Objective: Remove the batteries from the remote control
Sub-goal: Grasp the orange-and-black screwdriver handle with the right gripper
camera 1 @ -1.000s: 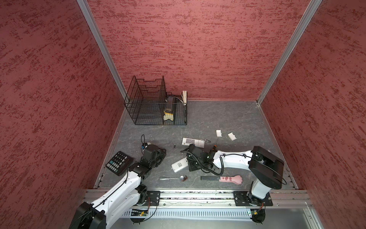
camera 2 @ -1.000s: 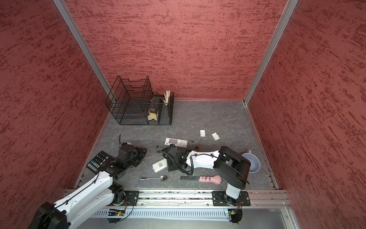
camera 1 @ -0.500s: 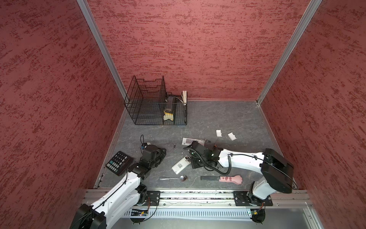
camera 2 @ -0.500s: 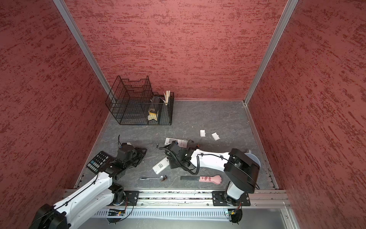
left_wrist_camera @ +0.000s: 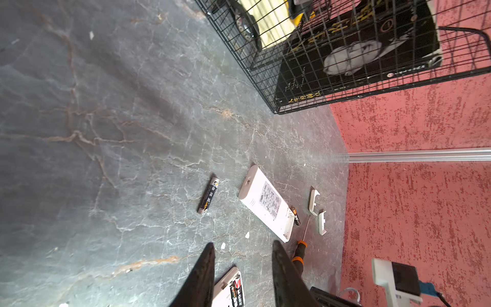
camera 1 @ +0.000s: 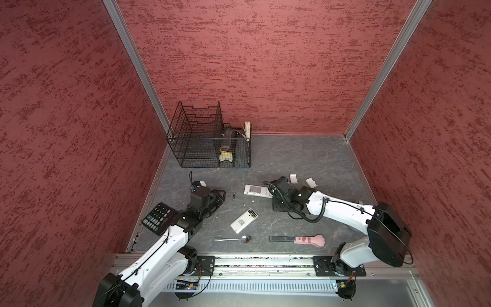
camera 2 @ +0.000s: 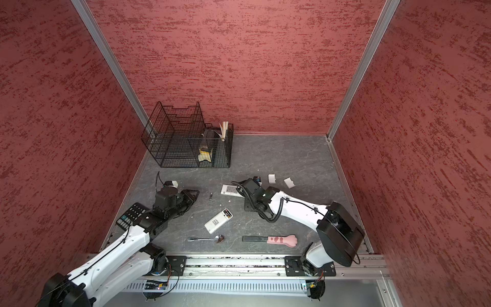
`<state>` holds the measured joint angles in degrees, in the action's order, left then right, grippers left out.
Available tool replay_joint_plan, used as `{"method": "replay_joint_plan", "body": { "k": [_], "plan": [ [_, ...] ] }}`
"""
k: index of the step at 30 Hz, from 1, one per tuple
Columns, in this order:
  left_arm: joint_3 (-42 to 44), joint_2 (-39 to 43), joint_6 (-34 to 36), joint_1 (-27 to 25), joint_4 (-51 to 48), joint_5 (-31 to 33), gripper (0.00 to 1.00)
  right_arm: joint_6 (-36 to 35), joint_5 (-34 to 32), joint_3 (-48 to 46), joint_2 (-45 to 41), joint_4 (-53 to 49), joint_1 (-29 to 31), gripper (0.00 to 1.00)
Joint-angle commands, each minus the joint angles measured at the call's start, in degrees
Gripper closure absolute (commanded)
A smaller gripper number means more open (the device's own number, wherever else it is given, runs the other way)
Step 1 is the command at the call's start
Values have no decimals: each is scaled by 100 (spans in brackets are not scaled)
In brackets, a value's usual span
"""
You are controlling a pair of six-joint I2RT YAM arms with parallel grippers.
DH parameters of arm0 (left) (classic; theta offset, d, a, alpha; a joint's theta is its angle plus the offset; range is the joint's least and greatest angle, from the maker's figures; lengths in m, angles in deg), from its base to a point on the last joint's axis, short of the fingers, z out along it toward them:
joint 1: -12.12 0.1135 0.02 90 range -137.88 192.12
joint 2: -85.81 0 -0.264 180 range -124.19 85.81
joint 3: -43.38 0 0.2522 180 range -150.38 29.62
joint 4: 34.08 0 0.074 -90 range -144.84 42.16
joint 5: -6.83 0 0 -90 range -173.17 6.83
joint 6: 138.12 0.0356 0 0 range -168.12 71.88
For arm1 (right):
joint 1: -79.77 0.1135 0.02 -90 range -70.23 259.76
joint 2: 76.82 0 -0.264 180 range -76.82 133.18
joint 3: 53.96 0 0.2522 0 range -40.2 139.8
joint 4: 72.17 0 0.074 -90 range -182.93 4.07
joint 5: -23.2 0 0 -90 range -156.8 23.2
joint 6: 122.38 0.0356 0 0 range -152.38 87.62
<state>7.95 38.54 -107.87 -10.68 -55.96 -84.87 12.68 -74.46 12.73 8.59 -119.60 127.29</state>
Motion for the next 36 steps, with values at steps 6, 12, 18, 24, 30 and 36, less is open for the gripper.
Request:
{"method": "replay_joint_plan", "body": {
  "k": [6,12,18,24,30,36],
  "plan": [
    [-66,-169,138,9,106,-122,64,129,-277,-277,247,7,-324,44],
    [-57,-185,125,5,132,-112,64,102,-280,-318,498,169,-460,42],
    [-65,-252,125,3,189,-125,64,64,-271,-354,720,379,-611,43],
    [-57,-347,123,0,268,-146,64,53,-236,-456,904,587,-735,45],
    [-67,-462,124,-4,346,-164,64,67,-239,-529,906,669,-806,51],
    [-91,-526,135,1,377,-190,64,105,-212,-664,712,550,-815,73]
  ]
}}
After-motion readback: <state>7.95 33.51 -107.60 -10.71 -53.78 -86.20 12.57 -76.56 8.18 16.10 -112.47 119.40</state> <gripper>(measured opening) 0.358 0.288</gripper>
